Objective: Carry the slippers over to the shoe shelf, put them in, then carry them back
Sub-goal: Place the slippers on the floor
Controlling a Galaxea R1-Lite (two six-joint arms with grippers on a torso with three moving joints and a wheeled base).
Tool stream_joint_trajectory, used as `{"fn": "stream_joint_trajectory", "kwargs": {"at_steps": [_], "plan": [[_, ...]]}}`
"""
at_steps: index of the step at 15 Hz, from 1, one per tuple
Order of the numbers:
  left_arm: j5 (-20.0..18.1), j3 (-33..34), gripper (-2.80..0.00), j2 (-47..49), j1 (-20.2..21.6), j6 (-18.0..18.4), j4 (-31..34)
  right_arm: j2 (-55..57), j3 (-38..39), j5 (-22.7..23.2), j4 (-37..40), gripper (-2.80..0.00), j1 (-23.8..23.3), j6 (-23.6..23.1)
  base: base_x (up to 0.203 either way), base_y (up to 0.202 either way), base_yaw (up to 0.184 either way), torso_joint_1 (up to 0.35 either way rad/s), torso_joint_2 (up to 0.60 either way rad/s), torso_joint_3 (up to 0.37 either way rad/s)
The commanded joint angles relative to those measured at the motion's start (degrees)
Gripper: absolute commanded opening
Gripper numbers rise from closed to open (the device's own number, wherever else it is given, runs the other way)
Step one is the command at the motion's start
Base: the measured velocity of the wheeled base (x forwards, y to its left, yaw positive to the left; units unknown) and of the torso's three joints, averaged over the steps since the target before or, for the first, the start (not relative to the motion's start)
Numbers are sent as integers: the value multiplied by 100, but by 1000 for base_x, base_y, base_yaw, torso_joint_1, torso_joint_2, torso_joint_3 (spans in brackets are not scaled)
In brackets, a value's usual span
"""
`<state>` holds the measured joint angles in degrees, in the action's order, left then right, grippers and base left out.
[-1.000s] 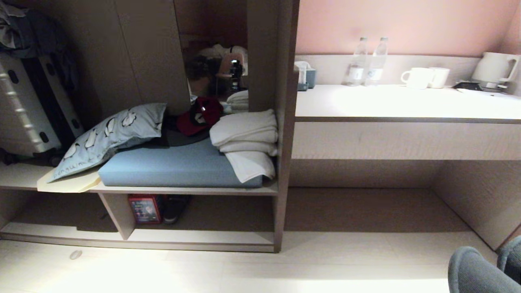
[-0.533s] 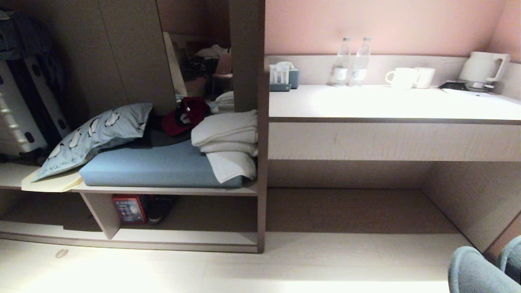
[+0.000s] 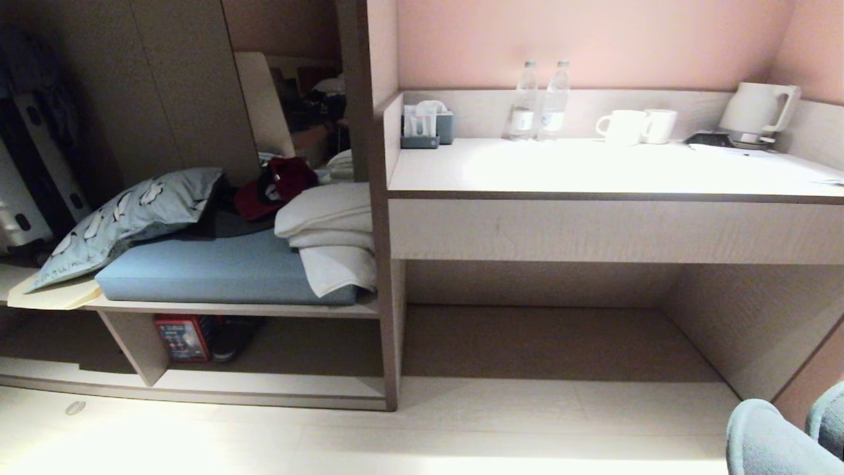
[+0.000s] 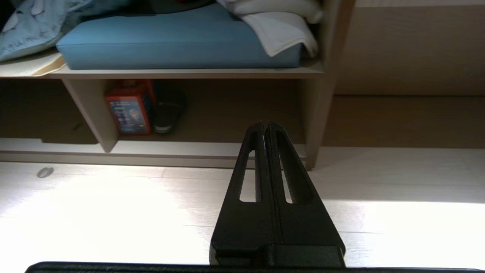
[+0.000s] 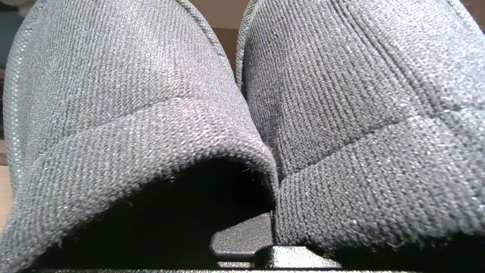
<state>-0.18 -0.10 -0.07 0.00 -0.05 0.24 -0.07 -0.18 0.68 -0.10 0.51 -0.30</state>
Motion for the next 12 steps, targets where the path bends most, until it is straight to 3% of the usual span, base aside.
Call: {"fn": "stream_joint_trajectory", "kwargs": {"at_steps": [1, 3, 12], "plan": [[1, 1, -280, 7, 0, -4, 2, 7, 1, 2, 1, -280, 2, -5, 0, -188, 4, 6, -2, 2], [1, 1, -280, 7, 0, -4, 2, 7, 1, 2, 1, -280, 2, -5, 0, -114, 0, 4, -1, 1], [1, 1, -280, 7, 0, -4, 2, 7, 1, 2, 1, -280, 2, -5, 0, 0, 0, 0, 0, 0]]}}
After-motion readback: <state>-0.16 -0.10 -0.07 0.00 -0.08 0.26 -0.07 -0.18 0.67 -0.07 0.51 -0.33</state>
